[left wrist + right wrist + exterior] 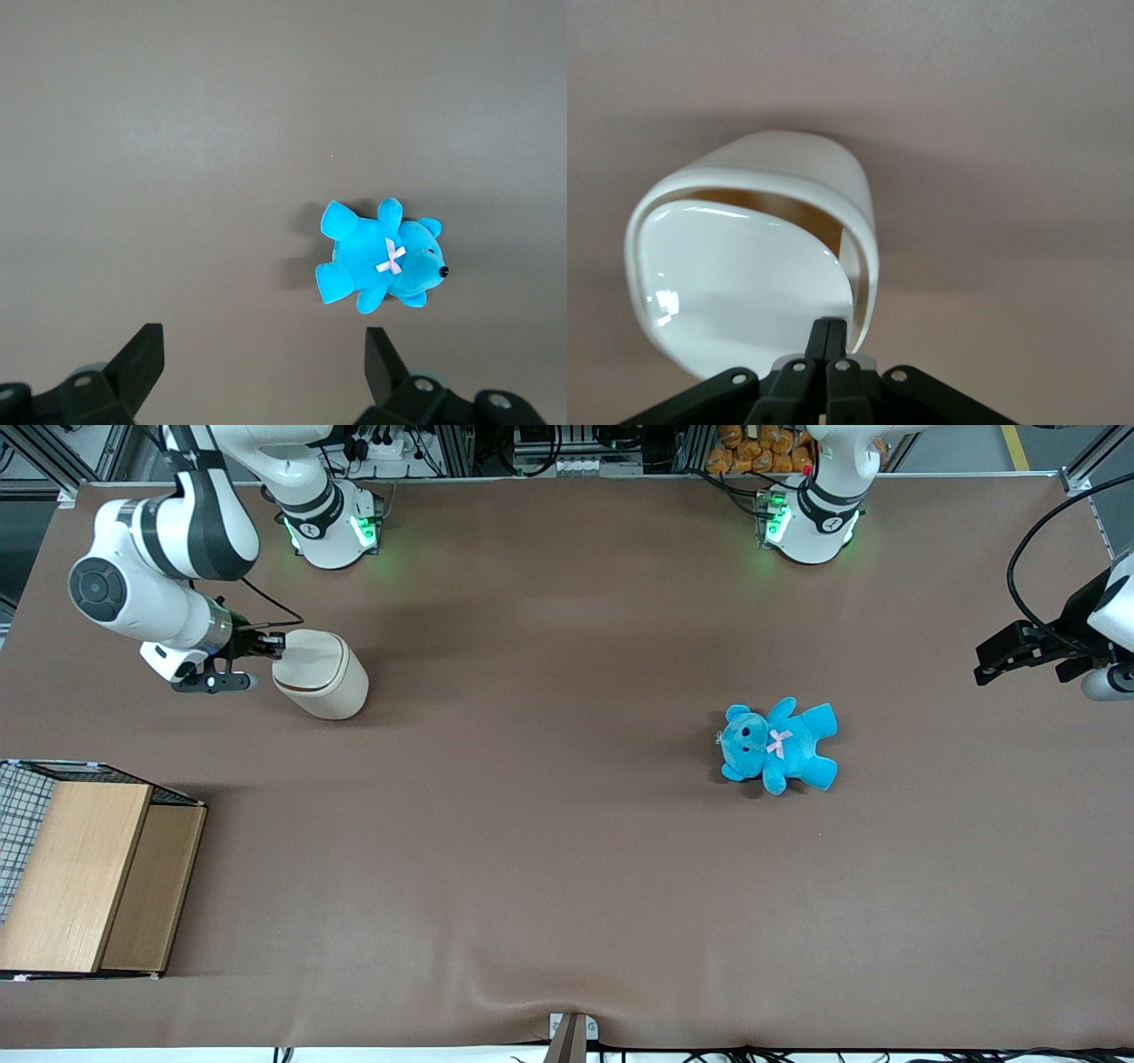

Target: Open trash can with right arm

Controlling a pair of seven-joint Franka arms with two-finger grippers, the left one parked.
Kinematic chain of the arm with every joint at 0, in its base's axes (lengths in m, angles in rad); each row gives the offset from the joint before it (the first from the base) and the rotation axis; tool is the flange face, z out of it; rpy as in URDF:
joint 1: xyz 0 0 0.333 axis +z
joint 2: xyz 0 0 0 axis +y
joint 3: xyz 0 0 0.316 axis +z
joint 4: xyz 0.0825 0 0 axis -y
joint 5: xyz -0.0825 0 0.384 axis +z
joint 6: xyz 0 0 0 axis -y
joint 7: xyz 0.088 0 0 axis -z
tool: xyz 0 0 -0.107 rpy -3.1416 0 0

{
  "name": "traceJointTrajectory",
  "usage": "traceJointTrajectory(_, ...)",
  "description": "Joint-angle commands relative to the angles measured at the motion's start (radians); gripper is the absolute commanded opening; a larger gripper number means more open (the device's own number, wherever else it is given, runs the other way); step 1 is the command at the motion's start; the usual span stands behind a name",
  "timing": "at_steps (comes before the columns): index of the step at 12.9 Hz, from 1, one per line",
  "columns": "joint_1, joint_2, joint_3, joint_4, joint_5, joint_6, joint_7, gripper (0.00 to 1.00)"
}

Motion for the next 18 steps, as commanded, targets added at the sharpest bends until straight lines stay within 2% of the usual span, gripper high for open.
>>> traceJointTrajectory(1, 0.021, -0.012, 0.01, 0.068, 0.016, -0.084, 0.044, 0.08)
traceJointTrajectory(2, 0.023, -0.012, 0.01, 0.095, 0.016, -0.102, 0.043, 0.21)
traceJointTrajectory(4, 0.023, -0.009, 0.008, 0.179, 0.016, -0.185, 0.044, 0.58)
traceJointTrajectory(5, 0.023, -0.007, 0.008, 0.23, 0.016, -0.229, 0.044, 0.61)
traceJointTrajectory(7, 0.023, 0.007, 0.008, 0.343, 0.014, -0.314, 0.052, 1.0)
traceJointTrajectory(12, 0.035, 0.023, 0.007, 0.583, 0.002, -0.401, 0.043, 1.0)
traceJointTrajectory(16, 0.02, 0.117, -0.003, 0.853, -0.003, -0.536, 0.041, 1.0)
traceJointTrajectory(18, 0.017, 0.119, -0.007, 0.914, -0.003, -0.549, 0.051, 1.0)
